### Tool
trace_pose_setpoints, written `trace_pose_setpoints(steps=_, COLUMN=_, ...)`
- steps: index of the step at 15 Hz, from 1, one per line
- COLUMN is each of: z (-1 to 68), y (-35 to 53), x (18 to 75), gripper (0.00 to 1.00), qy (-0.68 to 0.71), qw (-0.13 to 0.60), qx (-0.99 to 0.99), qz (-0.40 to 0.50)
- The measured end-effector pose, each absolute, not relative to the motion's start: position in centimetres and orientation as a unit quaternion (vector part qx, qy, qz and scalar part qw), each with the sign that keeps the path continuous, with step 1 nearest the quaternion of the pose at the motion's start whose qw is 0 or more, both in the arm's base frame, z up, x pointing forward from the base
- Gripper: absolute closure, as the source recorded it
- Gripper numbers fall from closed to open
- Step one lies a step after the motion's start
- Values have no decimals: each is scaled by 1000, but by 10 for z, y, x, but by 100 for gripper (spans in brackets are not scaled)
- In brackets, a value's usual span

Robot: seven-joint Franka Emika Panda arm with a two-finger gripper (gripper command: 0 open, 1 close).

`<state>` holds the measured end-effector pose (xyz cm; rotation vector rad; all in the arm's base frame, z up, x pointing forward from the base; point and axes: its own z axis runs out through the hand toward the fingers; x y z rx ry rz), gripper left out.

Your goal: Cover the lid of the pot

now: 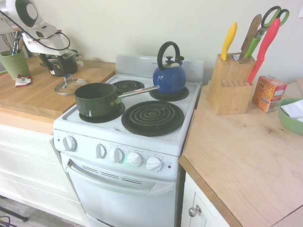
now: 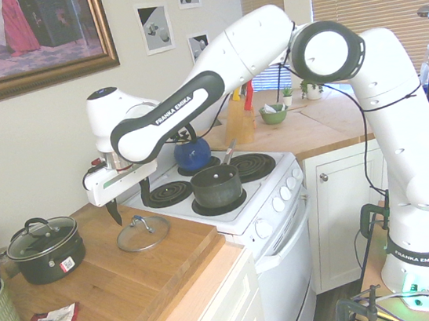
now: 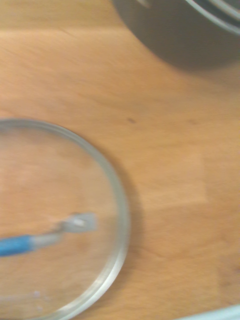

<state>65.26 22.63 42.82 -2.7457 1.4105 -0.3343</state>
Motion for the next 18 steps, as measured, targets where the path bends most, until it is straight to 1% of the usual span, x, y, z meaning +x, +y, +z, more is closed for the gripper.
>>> trace_pose_setpoints(steps=4, z=419, y=213, x=674, gripper=0, qy=465, qw=2, qx=-880, qz=-100)
trace_pose_setpoints(steps=8, z=394, y=206, x=682, gripper=0, qy=460, qw=-11, qx=-884, qz=-81)
trace_pose_setpoints(steps=11, z=388, y=206, x=685, gripper=0, qy=455, qw=-12, qx=-887, qz=-74)
trace_pose_setpoints(steps=12, z=387, y=207, x=686, gripper=100, qy=451, qw=-11, qx=-889, qz=-73)
trace_pose_setpoints(steps=18, z=385, y=212, x=683, gripper=100, qy=430, qw=-15, qx=-901, qz=-63)
